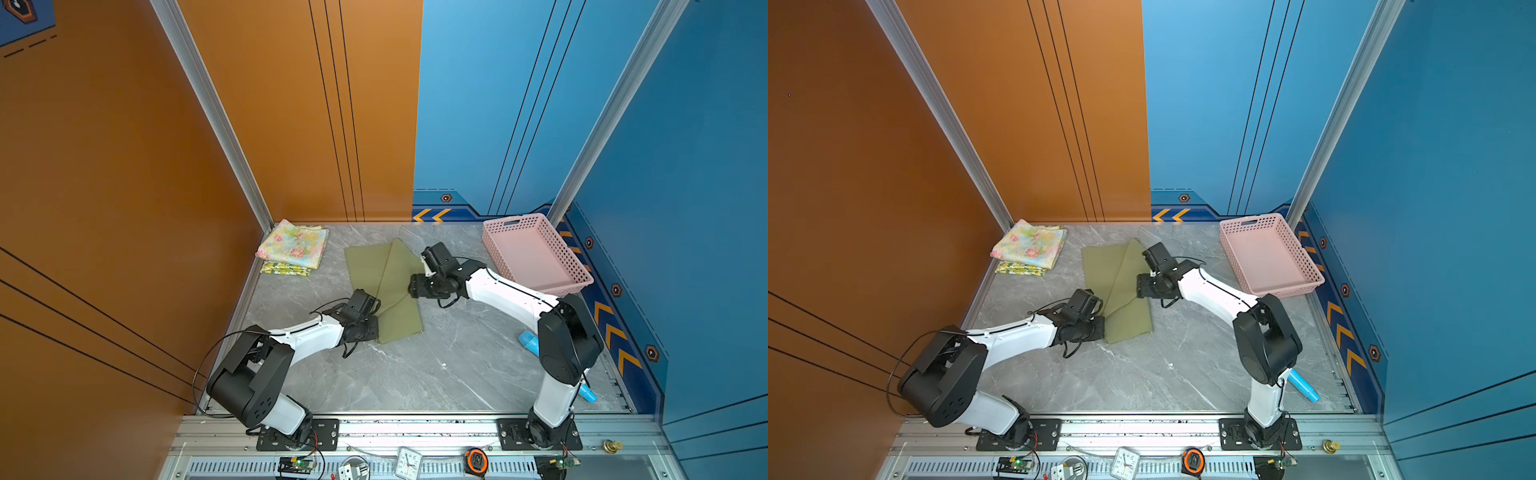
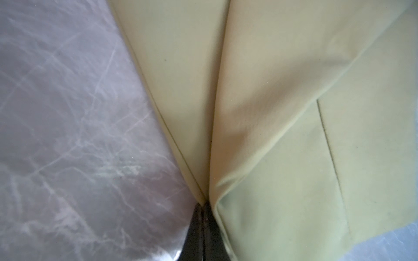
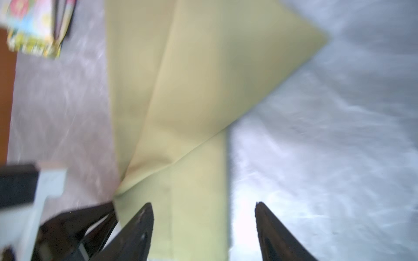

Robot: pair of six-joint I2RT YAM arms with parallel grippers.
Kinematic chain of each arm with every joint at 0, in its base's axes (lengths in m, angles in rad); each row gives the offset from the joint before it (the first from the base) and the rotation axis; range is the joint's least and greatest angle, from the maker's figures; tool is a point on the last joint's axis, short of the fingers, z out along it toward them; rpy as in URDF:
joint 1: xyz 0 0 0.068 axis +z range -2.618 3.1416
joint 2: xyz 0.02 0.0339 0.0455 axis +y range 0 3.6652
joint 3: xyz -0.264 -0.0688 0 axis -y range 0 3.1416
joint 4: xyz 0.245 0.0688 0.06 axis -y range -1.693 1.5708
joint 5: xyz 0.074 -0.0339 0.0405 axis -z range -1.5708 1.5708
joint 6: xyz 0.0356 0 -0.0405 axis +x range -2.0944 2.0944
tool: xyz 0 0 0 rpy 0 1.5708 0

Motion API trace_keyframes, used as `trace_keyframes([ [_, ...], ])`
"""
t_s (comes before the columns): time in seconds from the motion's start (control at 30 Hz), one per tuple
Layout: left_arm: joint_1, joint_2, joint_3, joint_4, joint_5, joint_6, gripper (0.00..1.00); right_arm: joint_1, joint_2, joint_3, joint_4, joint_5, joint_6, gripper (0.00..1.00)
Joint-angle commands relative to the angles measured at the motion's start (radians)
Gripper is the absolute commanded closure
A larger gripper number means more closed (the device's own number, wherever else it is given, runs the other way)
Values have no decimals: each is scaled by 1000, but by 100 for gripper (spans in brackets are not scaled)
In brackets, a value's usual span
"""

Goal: Fold and stack skirts
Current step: Fold the skirt at the center of the table.

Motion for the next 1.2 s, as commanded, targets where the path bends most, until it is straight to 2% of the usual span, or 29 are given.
trace_keyframes([
  [0.0,-36,-10,-28,-45,-19,1,100,-26,-41,-76,119,10,127,28],
  [0.23,-110,-36,-35,-37,-64,-19,100,-88,25,-104,270,-45,247,28],
  [0.5,-159,-72,-50,-37,-92,-35,100,-95,180,-91,454,-78,414,29],
  [0.67,-180,-103,-70,-37,-101,-48,100,-88,262,-50,486,-67,443,32],
  [0.73,-188,-112,-76,-37,-104,-49,100,-81,292,-43,509,-51,449,42],
  [0.83,-204,-118,-80,-34,-109,-54,100,-80,323,-11,556,-49,446,71],
  [0.87,-209,-117,-83,-32,-111,-57,100,-78,329,8,567,-48,443,83],
  [0.93,-222,-112,-87,-22,-110,-65,100,-68,335,55,560,-42,427,100],
  [1.17,-265,-76,-88,33,-118,-94,100,65,367,331,429,31,338,100],
])
